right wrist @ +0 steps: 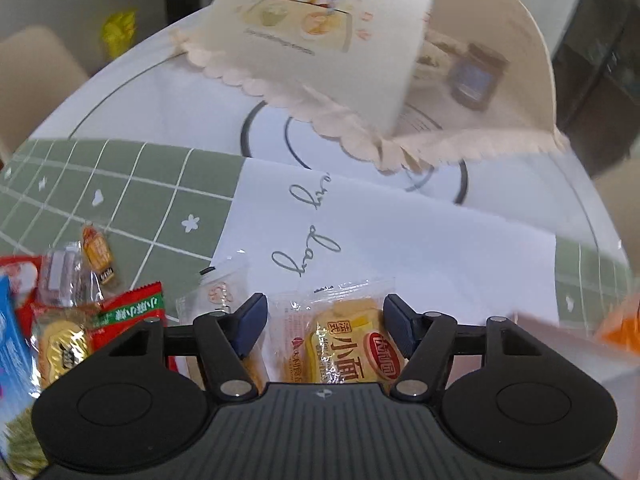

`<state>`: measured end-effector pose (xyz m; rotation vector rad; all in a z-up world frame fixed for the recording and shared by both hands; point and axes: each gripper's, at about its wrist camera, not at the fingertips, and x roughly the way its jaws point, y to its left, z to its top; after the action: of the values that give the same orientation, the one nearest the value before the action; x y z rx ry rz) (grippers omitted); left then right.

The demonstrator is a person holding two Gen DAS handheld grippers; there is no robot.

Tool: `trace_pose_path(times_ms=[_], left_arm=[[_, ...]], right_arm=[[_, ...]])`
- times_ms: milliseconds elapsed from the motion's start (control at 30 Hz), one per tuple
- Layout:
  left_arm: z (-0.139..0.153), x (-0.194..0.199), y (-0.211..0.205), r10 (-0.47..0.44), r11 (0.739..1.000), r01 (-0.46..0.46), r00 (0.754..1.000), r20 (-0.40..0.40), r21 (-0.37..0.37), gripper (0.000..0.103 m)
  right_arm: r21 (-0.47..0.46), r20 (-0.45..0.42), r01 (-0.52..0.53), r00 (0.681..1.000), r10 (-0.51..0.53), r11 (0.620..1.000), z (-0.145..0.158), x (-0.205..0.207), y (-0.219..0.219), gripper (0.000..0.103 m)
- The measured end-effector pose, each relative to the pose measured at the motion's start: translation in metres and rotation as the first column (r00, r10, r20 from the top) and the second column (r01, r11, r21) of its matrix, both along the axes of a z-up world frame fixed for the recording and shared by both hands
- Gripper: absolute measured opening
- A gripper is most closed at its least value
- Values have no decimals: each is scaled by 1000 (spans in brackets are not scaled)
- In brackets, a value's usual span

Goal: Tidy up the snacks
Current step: 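Grasp the long wrapped bread stick with the left tool while the right tool reaches toward the yellow cake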

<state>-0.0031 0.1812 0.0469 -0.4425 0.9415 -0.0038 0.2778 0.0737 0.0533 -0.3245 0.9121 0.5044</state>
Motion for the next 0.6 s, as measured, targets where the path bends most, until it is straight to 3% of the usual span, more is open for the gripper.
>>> trace_pose_path(times_ms=[100, 267, 400, 500, 600], left_arm=[[3, 6, 3, 26, 1000, -26, 1000, 5, 5, 64], [14, 14, 2, 38, 999, -39, 999, 18, 23, 64], [22, 22, -4, 23, 999, -24, 999, 45, 25, 64], [20, 42, -14, 6, 999, -8, 999, 54, 40, 64], [13, 63, -28, -2, 998, -1, 999, 49, 61, 64]], right_arm=[[97, -86, 29, 996, -21, 995, 5, -20, -18, 64], [318, -288, -13, 951, 110, 948, 17, -59, -53, 60], [354, -201, -29, 974, 107, 935, 41, -99, -96, 64], [320, -123, -50, 988, 94, 946, 46, -121, -128, 71], [274, 18, 58, 998, -65, 960, 53, -140, -168, 71]])
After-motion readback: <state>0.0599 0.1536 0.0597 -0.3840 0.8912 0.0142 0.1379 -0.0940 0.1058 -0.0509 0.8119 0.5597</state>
